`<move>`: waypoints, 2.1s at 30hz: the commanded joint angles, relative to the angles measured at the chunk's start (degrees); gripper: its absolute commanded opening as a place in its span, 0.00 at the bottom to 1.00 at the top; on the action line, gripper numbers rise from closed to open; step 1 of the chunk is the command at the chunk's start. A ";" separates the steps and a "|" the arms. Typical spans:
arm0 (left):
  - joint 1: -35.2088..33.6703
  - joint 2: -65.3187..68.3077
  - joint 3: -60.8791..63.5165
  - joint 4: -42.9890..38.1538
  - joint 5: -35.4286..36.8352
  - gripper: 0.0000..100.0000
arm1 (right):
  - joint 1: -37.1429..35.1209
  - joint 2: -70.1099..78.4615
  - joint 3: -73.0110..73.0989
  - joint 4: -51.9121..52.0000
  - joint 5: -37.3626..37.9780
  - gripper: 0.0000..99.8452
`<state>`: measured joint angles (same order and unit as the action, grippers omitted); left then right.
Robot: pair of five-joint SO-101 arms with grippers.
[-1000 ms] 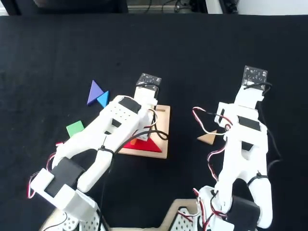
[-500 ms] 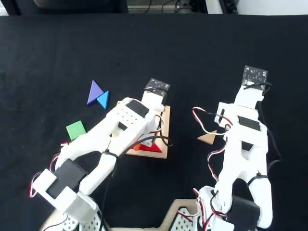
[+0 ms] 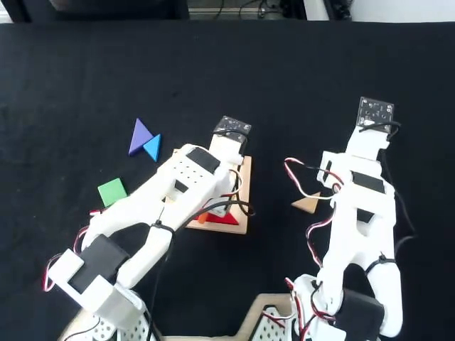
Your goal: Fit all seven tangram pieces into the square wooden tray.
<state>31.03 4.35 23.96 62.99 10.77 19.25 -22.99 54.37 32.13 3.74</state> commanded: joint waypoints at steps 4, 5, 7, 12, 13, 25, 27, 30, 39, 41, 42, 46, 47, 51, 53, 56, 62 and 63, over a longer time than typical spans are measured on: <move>1.54 -3.96 -5.85 5.36 -0.44 0.12 | -0.79 -1.63 -1.63 -0.88 0.53 0.01; 1.54 -5.45 -6.81 6.51 -0.44 0.12 | -0.79 -1.63 -1.63 -0.88 0.53 0.01; 1.63 -8.62 -7.43 7.65 -0.44 0.12 | -0.79 -1.63 -1.63 -0.88 0.53 0.01; 2.42 -11.08 -4.35 6.15 -2.64 0.12 | -0.79 -1.63 -1.63 -0.88 0.53 0.01; 2.42 -11.08 -3.38 5.19 -2.73 0.13 | -0.79 -1.63 -1.63 -0.88 0.53 0.01; -10.33 -17.67 -6.81 6.42 -6.86 0.12 | -0.79 -1.54 -1.19 -1.14 0.62 0.01; -13.67 -21.19 -6.37 6.42 -8.97 0.12 | -0.79 -1.54 -1.19 -1.14 0.62 0.01; -17.19 -24.35 -3.21 5.89 -11.78 0.12 | -0.79 -1.54 -1.10 -1.14 0.62 0.01; -13.23 -22.95 10.95 -4.92 -12.04 0.12 | -0.79 -1.54 -1.10 -1.14 0.62 0.01; -9.63 -23.12 12.09 -5.19 -12.04 0.12 | -0.79 -1.54 -1.10 -1.14 0.62 0.01; -8.13 -23.12 12.35 -5.01 -12.04 0.12 | -0.79 -1.54 -1.10 -1.14 0.62 0.01; -4.70 -22.33 13.23 -5.27 -11.96 0.12 | -0.79 -1.54 -1.10 -1.14 0.62 0.01; -4.26 -22.33 13.85 -5.54 -11.96 0.12 | -0.79 -1.54 -1.10 -1.14 0.62 0.01; -4.88 -22.42 14.99 -7.82 -12.13 0.12 | -0.79 -1.54 -1.10 -1.14 0.62 0.01; -5.41 -22.42 15.08 -7.82 -12.31 0.12 | -0.79 -1.54 -1.10 -1.05 0.62 0.01; -6.20 -22.42 15.16 -7.82 -12.40 0.12 | -0.79 -1.54 -1.10 -1.05 0.62 0.01; -8.84 -22.42 15.78 -7.82 -12.48 0.13 | -0.79 -1.54 -1.01 -1.05 0.62 0.01; -8.75 -22.42 16.31 -7.82 -12.48 0.13 | -0.79 -1.54 -1.01 -1.05 0.62 0.01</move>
<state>23.47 -17.71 39.60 55.96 -1.10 19.25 -22.99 54.37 32.13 3.74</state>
